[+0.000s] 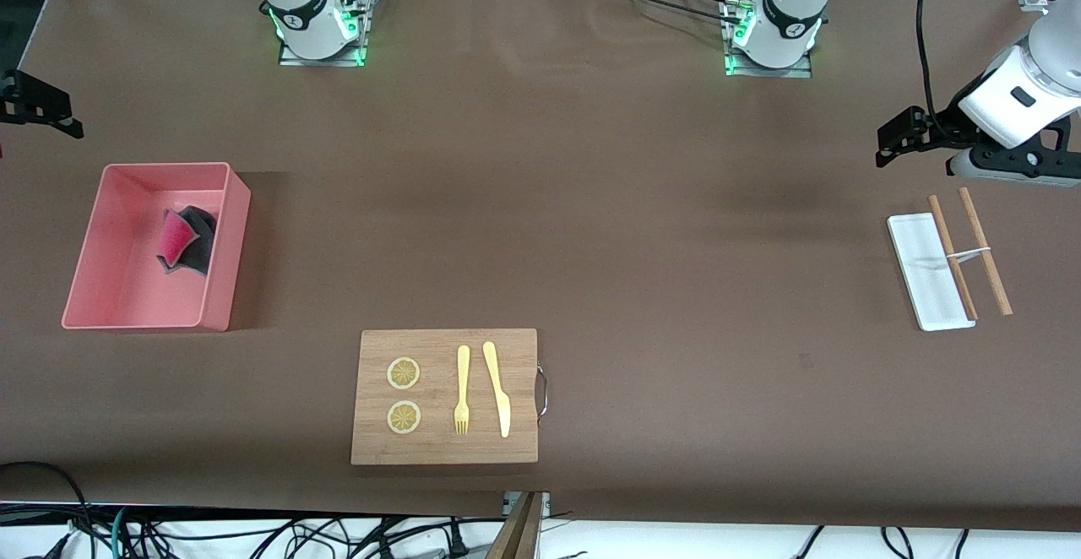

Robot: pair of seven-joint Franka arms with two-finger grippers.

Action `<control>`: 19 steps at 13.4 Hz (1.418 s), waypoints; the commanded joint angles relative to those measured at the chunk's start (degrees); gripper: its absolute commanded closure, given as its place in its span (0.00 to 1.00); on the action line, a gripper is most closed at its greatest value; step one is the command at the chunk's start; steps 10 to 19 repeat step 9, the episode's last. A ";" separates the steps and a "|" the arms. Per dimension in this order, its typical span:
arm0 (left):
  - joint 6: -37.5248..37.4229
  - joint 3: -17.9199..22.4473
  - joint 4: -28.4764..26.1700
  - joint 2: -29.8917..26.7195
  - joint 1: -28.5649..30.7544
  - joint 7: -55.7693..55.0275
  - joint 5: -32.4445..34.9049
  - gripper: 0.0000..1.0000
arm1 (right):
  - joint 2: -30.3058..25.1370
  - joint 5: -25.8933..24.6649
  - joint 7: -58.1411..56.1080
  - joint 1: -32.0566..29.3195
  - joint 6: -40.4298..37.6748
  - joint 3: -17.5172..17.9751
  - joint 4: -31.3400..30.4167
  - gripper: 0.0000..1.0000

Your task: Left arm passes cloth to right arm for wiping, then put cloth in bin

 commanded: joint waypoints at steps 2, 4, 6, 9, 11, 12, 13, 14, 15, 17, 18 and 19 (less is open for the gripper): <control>-0.42 -0.15 0.96 0.08 0.05 0.50 -0.21 0.00 | -4.42 -1.09 13.53 -1.83 0.14 4.84 -5.68 0.00; -0.42 -0.15 0.87 0.08 0.05 0.50 -0.21 0.00 | -4.16 -1.09 17.86 -1.83 -0.65 6.08 -5.42 0.00; -0.42 -0.15 0.87 0.16 0.05 0.50 -0.21 0.00 | -3.37 -1.26 17.43 -1.74 -0.65 5.91 -4.55 0.00; -0.42 -0.15 0.87 0.16 0.05 0.50 -0.21 0.00 | -2.76 -1.26 17.17 -1.83 -0.74 5.73 -3.84 0.00; -0.42 -0.15 0.87 0.16 0.05 0.50 -0.21 0.00 | -2.76 -1.26 17.17 -1.83 -0.74 5.73 -3.84 0.00; -0.42 -0.15 0.87 0.16 0.05 0.50 -0.21 0.00 | -2.76 -1.26 17.17 -1.83 -0.74 5.73 -3.84 0.00; -0.42 -0.15 0.87 0.16 0.05 0.50 -0.21 0.00 | -2.76 -1.26 17.17 -1.83 -0.74 5.73 -3.84 0.00; -0.42 -0.15 0.87 0.16 0.05 0.50 -0.21 0.00 | -2.76 -1.26 17.17 -1.83 -0.74 5.73 -3.84 0.00; -0.42 -0.15 0.87 0.16 0.05 0.50 -0.21 0.00 | -2.76 -1.26 17.17 -1.83 -0.74 5.73 -3.84 0.00; -0.42 -0.15 0.87 0.16 0.05 0.50 -0.21 0.00 | -2.76 -1.26 17.17 -1.83 -0.74 5.73 -3.84 0.00; -0.42 -0.15 0.87 0.16 0.05 0.50 -0.21 0.00 | -2.76 -1.26 17.17 -1.83 -0.74 5.73 -3.84 0.00; -0.42 -0.15 0.87 0.16 0.05 0.50 -0.21 0.00 | -2.76 -1.26 17.17 -1.83 -0.74 5.73 -3.84 0.00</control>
